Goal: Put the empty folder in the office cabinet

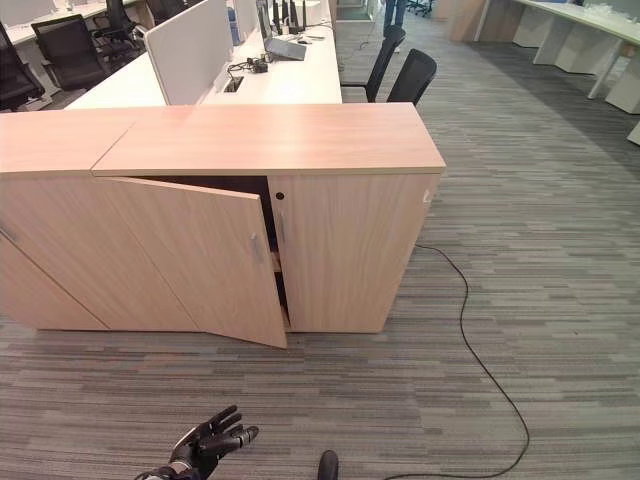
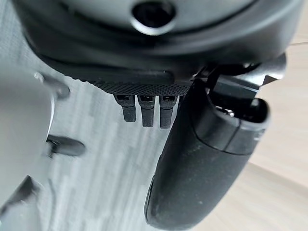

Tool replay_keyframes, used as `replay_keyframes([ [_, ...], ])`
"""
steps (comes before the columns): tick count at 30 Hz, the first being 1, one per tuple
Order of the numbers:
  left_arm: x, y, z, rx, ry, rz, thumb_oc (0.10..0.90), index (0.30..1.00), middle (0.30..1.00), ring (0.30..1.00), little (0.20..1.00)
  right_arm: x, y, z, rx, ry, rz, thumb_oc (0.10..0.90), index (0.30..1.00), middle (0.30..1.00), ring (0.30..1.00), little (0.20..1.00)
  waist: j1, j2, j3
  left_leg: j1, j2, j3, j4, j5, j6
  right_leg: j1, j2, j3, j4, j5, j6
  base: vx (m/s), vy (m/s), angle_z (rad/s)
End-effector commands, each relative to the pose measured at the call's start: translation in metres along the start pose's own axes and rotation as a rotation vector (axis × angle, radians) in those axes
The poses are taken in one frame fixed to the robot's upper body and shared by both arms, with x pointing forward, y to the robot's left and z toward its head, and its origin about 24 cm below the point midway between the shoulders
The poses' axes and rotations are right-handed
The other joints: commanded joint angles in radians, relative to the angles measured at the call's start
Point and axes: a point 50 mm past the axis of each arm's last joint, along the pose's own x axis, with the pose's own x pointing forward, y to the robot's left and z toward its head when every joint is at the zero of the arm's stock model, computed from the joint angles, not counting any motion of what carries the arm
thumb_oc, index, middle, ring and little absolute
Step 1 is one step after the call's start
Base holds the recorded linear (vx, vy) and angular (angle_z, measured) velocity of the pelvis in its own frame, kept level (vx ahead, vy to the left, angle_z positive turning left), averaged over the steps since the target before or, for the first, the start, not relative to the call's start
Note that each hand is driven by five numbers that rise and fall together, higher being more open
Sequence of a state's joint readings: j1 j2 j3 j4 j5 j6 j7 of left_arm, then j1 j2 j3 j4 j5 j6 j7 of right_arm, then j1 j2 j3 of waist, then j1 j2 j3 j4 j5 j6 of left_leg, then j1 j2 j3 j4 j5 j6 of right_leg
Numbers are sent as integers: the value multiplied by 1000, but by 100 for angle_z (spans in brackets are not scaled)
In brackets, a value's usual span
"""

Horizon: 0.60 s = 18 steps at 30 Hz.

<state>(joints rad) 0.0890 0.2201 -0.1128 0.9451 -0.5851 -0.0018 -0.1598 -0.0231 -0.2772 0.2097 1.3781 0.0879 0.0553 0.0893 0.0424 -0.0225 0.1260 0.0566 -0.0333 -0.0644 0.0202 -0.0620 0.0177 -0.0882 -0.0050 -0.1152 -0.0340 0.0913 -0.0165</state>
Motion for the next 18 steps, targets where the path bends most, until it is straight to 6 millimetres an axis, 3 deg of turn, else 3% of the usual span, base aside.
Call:
replay_keyframes([
  [1, 3, 15, -3, 46, 32, 107, 800, 900, 900, 900, 900, -2, -18, 21, -195, -23, -37, 800, 900, 900, 900, 900, -8, -22, -66, -39, -6, 22, -36, 1, -31, 155, -1, -16, -53, -108, 89, 51, 114, -64],
  [3, 3, 15, -3, 46, 32, 107, 800, 900, 900, 900, 900, -2, -18, 21, -195, -23, -37, 800, 900, 900, 900, 900, -8, -22, -65, -37, -6, 23, -38, 2, -31, 156, -1, -16, -53, -108, 89, 42, 72, -35],
  [4, 0, 23, -16, 255, 136, 144, 800, 900, 900, 900, 900, -3, -20, 30, -246, -48, -52, 800, 900, 900, 900, 900, -14, -20, -82, -13, -5, 30, -96, 23, -30, 153, 0, -12, -53, -110, 92, 45, 62, -25],
  [5, 0, 23, -16, 255, 136, 144, 800, 900, 900, 900, 900, -3, -20, 30, -246, -48, -52, 800, 900, 900, 900, 900, -14, -20, -82, -12, -5, 30, -97, 24, -30, 153, 1, -11, -53, -110, 92, 74, 121, -17],
  [6, -2, 27, -22, 502, 197, 153, 800, 900, 900, 900, 900, -3, -19, 35, -288, -69, -64, 800, 900, 900, 900, 900, -23, -19, -97, -11, -5, 38, -107, 26, -30, 152, -3, -18, -53, -113, 99, 43, 84, 1],
  [8, -2, 28, -18, 607, 164, 164, 800, 900, 900, 900, 900, -3, -15, 34, -287, -92, -73, 800, 900, 900, 900, 900, -26, -19, -102, -5, -8, 37, -107, 19, -30, 159, -9, -26, -53, -119, 104, 41, 80, 18],
  [11, -2, 27, -11, 619, 107, 187, 800, 900, 900, 900, 900, -3, -15, 37, -269, -117, -90, 800, 900, 900, 900, 900, -24, -22, -100, 1, -8, 32, -107, 20, -29, 165, -14, -31, -53, -120, 108, 22, 36, 2],
  [12, -4, 30, -4, 642, 46, 237, 800, 900, 900, 900, 900, -5, -19, 47, -343, -170, -136, 800, 900, 900, 900, 900, -16, -28, -96, 6, -12, 27, -107, 16, -26, 170, -19, -38, -53, -119, 112, 15, 38, 4],
  [18, -8, 35, -19, 651, 78, 282, 800, 900, 900, 900, 900, -6, -9, 58, -560, -250, -183, 800, 900, 900, 900, 900, -5, -41, -99, 20, -15, 29, -107, 5, -19, 184, -26, -41, -53, -123, 119, 12, 31, 8],
])
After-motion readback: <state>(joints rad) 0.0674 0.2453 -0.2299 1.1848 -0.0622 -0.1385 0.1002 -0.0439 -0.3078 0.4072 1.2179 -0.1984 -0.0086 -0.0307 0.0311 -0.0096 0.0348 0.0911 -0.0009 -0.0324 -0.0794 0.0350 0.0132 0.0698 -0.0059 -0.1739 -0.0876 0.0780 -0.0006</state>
